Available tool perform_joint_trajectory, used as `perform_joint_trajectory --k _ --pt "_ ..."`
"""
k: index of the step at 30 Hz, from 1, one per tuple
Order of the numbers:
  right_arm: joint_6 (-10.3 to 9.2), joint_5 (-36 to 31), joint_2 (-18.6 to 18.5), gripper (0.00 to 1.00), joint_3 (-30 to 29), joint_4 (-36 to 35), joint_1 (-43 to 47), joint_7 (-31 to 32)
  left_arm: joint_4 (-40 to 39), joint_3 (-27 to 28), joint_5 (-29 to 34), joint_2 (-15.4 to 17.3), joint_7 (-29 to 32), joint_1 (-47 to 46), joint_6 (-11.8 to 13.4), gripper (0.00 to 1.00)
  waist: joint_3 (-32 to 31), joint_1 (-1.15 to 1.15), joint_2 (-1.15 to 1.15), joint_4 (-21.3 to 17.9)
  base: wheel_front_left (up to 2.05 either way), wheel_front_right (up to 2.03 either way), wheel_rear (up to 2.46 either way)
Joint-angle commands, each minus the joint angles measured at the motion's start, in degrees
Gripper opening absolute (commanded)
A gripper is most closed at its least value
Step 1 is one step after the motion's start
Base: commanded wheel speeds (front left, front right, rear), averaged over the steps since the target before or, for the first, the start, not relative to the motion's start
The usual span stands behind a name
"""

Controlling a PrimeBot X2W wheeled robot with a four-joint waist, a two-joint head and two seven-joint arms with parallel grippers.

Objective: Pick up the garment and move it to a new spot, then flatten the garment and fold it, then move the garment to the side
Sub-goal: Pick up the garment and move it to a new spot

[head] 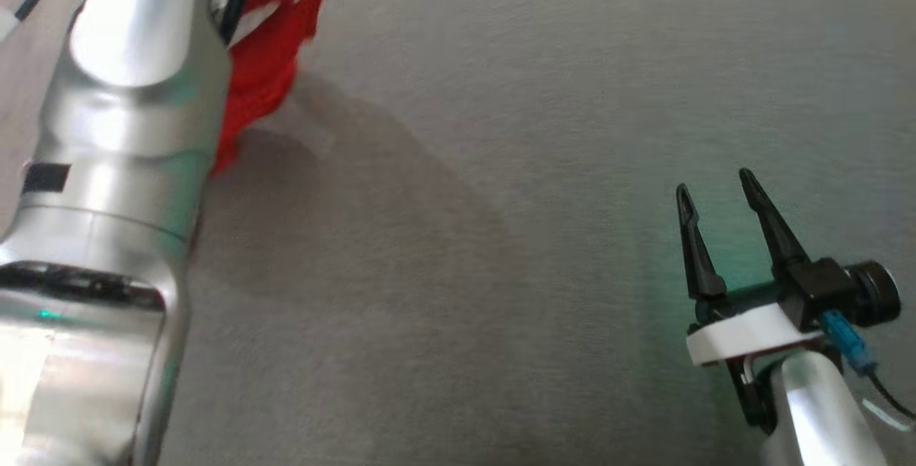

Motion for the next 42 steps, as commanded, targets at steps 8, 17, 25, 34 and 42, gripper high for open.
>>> perform_joint_trajectory --k 8,17,25,34,42 --pt "-0.04 4.05 0.7 1.0 1.65 -1.65 3.52 -0.14 -6.71 -8.97 -10.79 -1.26 -1.09 -5.0 -0.32 0.0 -9.82 0.01 0.0 -22.87 0.0 0.0 0.0" --pt "-0.04 7.35 0.71 1.0 3.82 -1.92 4.91 -0.14 -0.25 -14.1 -17.09 -1.88 -1.89 -0.16 0.28 0.0 -7.94 0.01 0.0 -32.84 0.0 0.0 0.0" --pt "-0.04 8.92 0.72 1.0 3.59 -1.18 5.61 -0.14 -2.35 -14.16 -21.13 -1.26 -2.65 22.55 1.35 1.0 -5.64 0.01 0.0 -31.65 0.0 0.0 0.0" --pt "-0.04 9.73 0.72 1.0 0.34 0.09 8.12 -0.14 -27.27 -2.94 -14.6 -1.41 -2.69 51.96 10.76 1.0 -7.46 0.01 0.0 -21.28 0.0 0.0 0.0" --pt "-0.04 11.24 0.72 1.0 -1.59 -1.22 13.03 -0.14 -42.91 -1.05 -12.77 -1.89 -2.69 70.8 14.11 1.0 -12.93 0.01 0.0 -12.15 0.0 0.0 0.0"
